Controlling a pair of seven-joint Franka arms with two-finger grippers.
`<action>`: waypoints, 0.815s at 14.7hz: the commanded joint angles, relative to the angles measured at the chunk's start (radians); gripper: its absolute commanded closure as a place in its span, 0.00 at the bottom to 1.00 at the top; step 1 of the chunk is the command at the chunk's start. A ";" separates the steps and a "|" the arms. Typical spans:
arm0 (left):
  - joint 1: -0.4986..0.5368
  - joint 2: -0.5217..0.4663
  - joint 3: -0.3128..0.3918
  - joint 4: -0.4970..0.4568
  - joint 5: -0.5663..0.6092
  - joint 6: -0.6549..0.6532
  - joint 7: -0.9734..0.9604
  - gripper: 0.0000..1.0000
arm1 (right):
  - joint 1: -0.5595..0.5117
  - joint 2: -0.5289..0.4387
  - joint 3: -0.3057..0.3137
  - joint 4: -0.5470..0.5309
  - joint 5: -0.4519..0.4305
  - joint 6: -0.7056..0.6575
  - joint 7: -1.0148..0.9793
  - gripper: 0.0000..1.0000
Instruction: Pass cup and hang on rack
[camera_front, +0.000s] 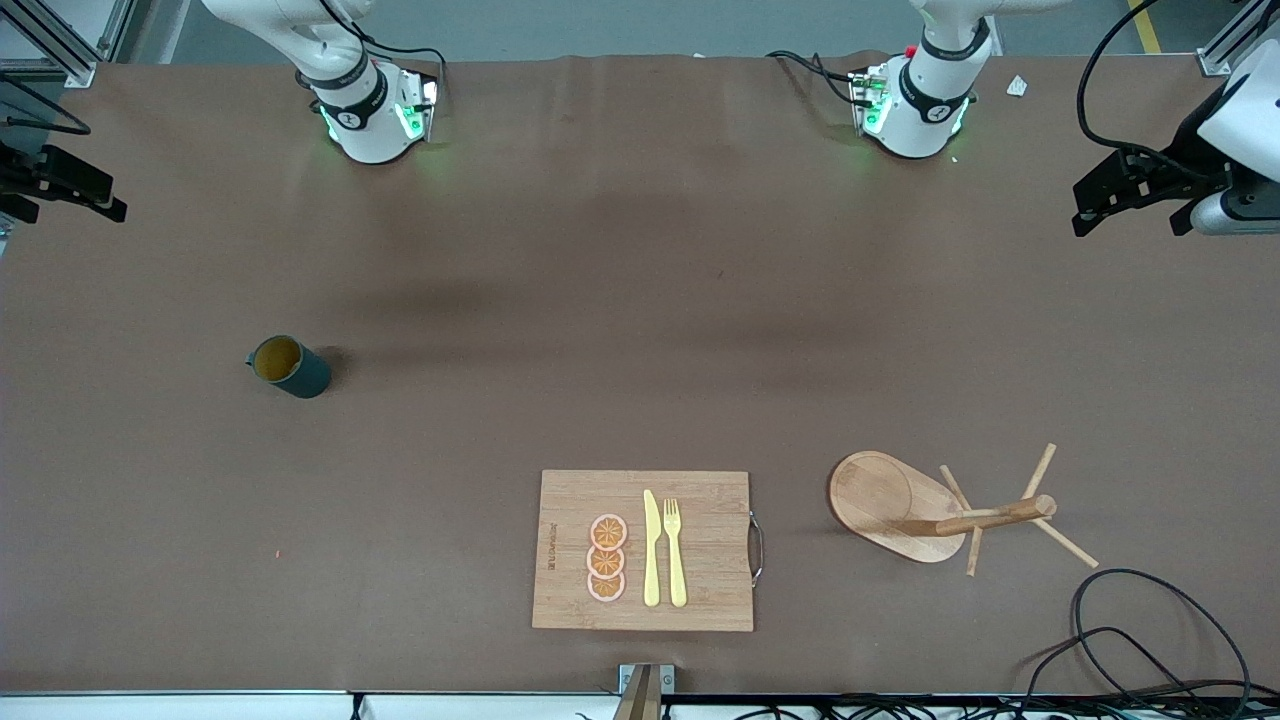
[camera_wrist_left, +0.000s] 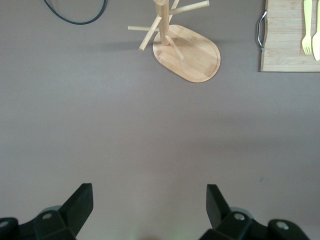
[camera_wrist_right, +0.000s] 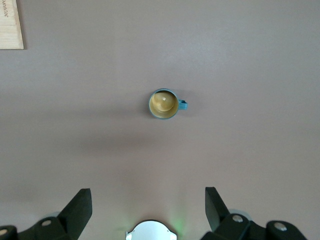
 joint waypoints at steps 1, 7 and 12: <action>0.000 -0.004 -0.002 0.011 0.017 -0.010 0.012 0.00 | -0.001 -0.027 -0.002 -0.029 0.017 0.007 -0.001 0.00; 0.003 0.003 0.000 0.020 0.016 -0.010 0.014 0.00 | -0.001 -0.027 -0.002 -0.030 0.017 0.004 -0.001 0.00; 0.000 0.005 0.000 0.004 0.003 -0.010 0.006 0.00 | -0.001 -0.027 -0.002 -0.030 0.017 0.006 -0.001 0.00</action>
